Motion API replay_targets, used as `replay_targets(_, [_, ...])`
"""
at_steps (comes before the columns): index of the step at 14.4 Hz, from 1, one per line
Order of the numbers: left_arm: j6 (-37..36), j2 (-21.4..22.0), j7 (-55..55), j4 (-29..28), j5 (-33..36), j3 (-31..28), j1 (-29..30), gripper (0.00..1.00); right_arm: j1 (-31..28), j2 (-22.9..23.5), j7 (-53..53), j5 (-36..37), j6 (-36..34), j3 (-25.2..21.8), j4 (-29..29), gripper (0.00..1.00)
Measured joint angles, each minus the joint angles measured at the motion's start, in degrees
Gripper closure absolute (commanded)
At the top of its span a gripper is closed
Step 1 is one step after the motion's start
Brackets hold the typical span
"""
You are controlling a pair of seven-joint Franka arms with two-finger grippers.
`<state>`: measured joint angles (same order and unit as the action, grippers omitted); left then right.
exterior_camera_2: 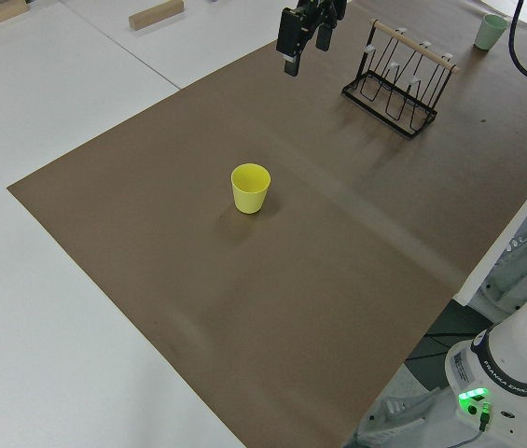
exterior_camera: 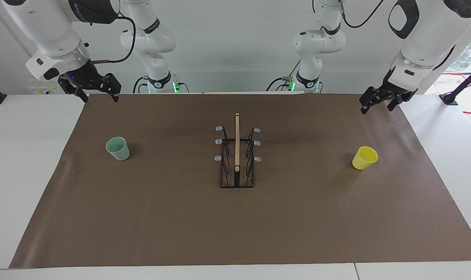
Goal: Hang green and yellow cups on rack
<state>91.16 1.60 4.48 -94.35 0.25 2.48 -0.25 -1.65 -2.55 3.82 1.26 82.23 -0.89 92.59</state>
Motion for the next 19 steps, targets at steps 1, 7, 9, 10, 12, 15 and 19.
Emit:
replay_targets(1, [-0.90, 0.01, 0.04, 0.00, -0.02, 0.04, -0.04, 0.00, 0.08, -0.20, 2.43, 0.00, -0.22, 0.04, 0.47, 0.00])
replay_targets(7, [-4.45, 1.80, 5.58, -0.16, -0.30, 0.27, 0.08, 0.00, 7.62, 2.10, 18.78, 11.15, -3.74, 0.42, 3.99, 0.00])
replay_targets(9, [-4.15, 2.32, 11.90, -1.60, -0.98, -0.03, 2.04, 0.00, 11.94, 5.52, 19.02, 16.93, -3.69, 0.61, 5.63, 0.00])
replay_targets(10, [-3.39, 2.34, 14.66, -2.79, -1.46, -0.14, 3.74, 0.00, 13.46, 6.95, 19.13, 19.40, -3.19, 0.70, 6.66, 0.00])
replay_targets(12, [-0.86, 2.20, 18.80, -5.82, -5.07, -0.37, 8.44, 0.00, 15.62, 8.50, 22.39, 23.72, -0.48, 0.77, 9.63, 0.00])
replay_targets(15, [4.52, 0.88, 24.23, -10.20, -9.81, -0.65, 13.74, 0.00, 16.42, 8.55, 28.91, 25.61, 2.85, 0.79, 13.73, 0.00])
replay_targets(19, [10.67, -5.68, 33.08, -12.68, -16.19, -0.71, 18.41, 0.00, 18.99, 8.61, 34.28, 31.97, 6.46, 0.87, 17.24, 0.00])
